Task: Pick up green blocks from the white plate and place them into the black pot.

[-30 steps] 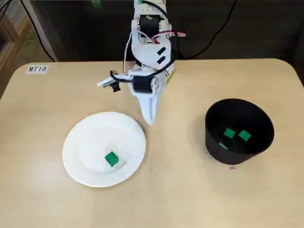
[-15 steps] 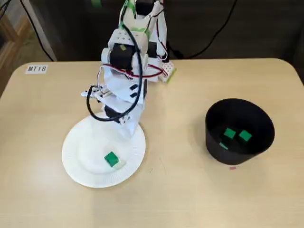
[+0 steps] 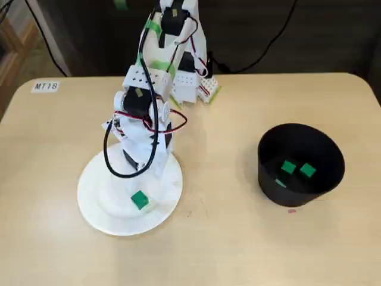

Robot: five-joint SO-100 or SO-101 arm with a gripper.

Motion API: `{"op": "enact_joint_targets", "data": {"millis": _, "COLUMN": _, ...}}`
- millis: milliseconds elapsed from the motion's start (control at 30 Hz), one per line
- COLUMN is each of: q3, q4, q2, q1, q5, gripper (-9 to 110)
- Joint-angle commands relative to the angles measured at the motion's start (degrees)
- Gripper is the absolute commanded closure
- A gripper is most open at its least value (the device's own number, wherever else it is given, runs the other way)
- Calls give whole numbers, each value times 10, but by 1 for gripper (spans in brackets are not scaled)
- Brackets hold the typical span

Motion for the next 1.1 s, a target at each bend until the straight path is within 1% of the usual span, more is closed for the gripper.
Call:
{"op": "enact_joint_targets", "data": {"millis": 0, "q3": -25, "q4": -36, "q2": -6, "q1": 4, "q5": -14, "gripper": 68}}
{"op": "enact_joint_targets", "data": {"millis": 100, "q3": -33, "q4": -54, "q2": -21, "q1": 12, "q5": -31, "gripper": 67}}
{"op": "enact_joint_targets", "data": {"millis": 267, "q3": -90, "q4": -34, "q2": -65, "q1": 24, "q5": -56, "gripper": 68}}
{"op": "enact_joint_targets", "data": {"millis": 467, "q3": -234, "q4": 63, "q2": -154, "q1": 30, "q5": -66, "gripper": 75}}
{"op": "enact_joint_targets", "data": {"millis": 800, "q3": -245, "q4": 76, "q2": -178, "q1": 28, "q5": -62, "gripper": 85}}
{"op": "enact_joint_targets", "data": {"millis": 933, "q3": -245, "q4": 70, "q2": -187, "q1": 30, "q5": -62, "gripper": 93}}
{"op": "enact_joint_targets", "data": {"millis": 1033, "q3": -248, "q4": 61, "q2": -189, "q1": 32, "q5": -62, "gripper": 104}}
{"op": "enact_joint_targets", "data": {"millis": 1067, "q3": -251, "q4": 61, "q2": -190, "q1": 33, "q5": -65, "gripper": 104}}
